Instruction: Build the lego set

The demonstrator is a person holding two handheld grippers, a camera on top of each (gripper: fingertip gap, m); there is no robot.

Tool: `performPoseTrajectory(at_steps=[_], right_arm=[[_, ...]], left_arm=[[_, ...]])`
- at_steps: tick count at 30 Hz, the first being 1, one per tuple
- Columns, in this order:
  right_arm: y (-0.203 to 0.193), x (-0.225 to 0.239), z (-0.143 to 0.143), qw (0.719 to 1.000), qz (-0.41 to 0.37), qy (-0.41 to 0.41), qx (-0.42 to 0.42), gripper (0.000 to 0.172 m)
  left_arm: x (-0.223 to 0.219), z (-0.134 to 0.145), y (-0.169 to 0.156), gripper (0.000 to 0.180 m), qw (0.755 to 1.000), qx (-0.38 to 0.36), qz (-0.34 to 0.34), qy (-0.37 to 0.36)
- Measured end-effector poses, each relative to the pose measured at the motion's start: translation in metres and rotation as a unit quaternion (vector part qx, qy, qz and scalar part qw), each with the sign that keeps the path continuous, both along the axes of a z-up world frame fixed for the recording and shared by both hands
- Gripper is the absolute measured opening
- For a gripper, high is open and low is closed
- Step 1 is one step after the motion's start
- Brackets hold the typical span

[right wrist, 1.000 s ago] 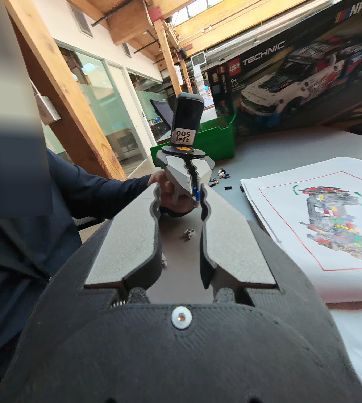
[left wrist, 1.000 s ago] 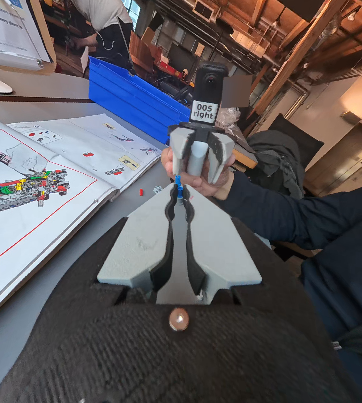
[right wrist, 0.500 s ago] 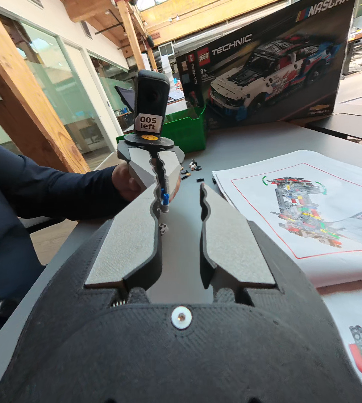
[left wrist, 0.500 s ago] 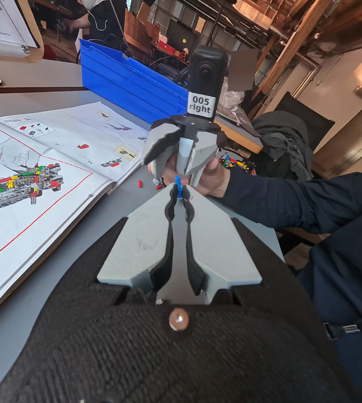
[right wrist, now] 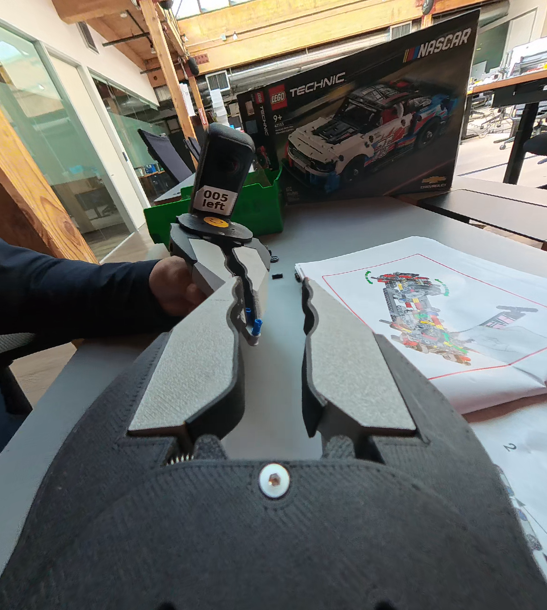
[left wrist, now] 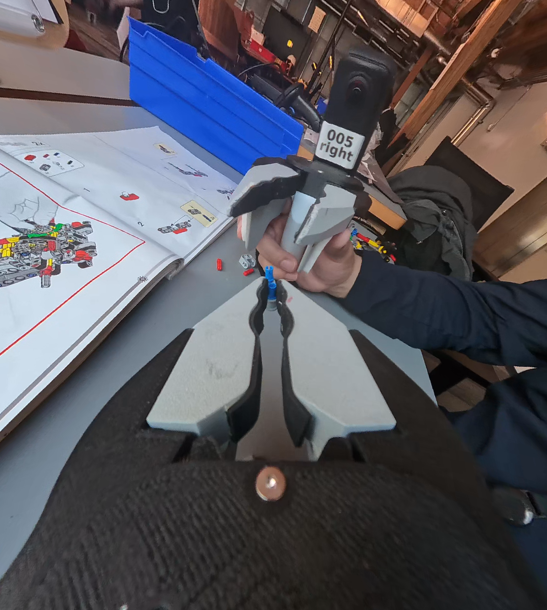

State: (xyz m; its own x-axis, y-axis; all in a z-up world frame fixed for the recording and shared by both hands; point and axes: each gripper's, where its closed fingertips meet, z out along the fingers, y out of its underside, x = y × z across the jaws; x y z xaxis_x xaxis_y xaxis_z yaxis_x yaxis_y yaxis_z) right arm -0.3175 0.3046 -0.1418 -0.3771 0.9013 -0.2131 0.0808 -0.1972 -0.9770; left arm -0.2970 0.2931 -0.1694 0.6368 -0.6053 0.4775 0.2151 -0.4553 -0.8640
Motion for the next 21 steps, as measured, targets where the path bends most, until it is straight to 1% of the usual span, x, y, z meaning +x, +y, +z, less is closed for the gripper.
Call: performPoseTrajectory(at_steps=[4,8,10,13,17,19,20,21], right_arm=[[0.003,-0.002,0.000,1.000,-0.017,0.005,0.024,0.031],[0.006,-0.006,-0.004,0.998,-0.024,-0.006,0.050,0.031],[0.009,-0.006,-0.003,0.998,-0.033,-0.002,0.046,0.031],[0.020,-0.004,0.003,0.998,-0.055,0.011,0.026,0.032],[0.044,0.003,0.011,0.993,-0.116,0.031,0.018,0.031],[0.056,0.010,0.015,0.989,-0.145,0.042,-0.001,0.030],[0.060,0.013,0.017,0.987,-0.155,0.046,-0.012,0.030],[0.064,0.015,0.017,0.985,-0.164,0.048,-0.023,0.030]], left_arm=[[-0.002,0.007,0.000,0.002,0.999,0.029,0.011,0.017],[-0.002,0.020,-0.001,0.002,0.996,0.077,0.027,0.046],[-0.003,0.022,0.000,0.002,0.994,0.085,0.041,0.054],[-0.004,0.033,-0.002,0.002,0.991,0.109,0.059,0.047],[-0.011,0.043,-0.004,0.001,0.984,0.142,0.086,0.068],[-0.018,0.035,-0.001,0.002,0.979,0.146,0.100,0.102],[-0.024,0.025,0.000,0.002,0.979,0.129,0.106,0.120],[-0.030,0.022,0.001,0.001,0.979,0.117,0.113,0.123]])
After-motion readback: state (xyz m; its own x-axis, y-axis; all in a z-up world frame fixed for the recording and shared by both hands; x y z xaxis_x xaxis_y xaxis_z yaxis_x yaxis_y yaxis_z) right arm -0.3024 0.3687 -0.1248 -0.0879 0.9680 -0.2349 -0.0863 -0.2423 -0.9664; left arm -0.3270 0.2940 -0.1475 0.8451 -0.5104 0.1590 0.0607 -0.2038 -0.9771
